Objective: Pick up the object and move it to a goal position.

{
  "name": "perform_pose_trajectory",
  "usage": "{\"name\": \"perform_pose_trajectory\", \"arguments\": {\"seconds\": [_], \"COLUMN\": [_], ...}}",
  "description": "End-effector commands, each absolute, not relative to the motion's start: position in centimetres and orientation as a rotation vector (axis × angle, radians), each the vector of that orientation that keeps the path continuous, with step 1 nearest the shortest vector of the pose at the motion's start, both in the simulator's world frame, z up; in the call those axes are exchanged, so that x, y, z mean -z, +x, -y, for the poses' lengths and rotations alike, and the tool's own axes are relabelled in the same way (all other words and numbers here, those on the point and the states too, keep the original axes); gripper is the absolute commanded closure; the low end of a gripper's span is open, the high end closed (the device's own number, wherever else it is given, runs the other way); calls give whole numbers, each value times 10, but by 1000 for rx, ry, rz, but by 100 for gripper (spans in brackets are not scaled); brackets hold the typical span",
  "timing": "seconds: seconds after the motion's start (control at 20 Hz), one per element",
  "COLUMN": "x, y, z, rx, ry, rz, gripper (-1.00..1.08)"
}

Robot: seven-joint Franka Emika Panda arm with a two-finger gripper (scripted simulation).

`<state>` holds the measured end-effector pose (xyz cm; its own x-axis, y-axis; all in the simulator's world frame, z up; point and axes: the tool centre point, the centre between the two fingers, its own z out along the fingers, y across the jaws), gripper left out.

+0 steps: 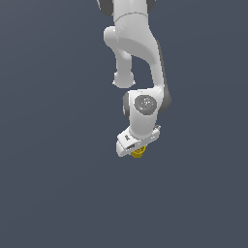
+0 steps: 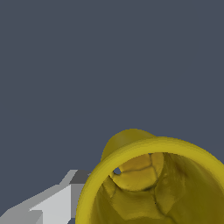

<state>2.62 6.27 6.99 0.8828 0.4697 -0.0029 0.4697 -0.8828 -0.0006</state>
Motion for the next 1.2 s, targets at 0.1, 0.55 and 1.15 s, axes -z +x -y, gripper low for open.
{"name": "perform_pose_trajectory", "arguments": {"seconds": [0.1, 0.55, 1.15], "x": [-101, -184, -289], "y": [32, 47, 69], "z": [-79, -124, -181], "rx": [0, 0, 0], "ry": [3047, 3047, 3048], "rz": [-762, -763, -763], "gripper": [108, 108, 108]}}
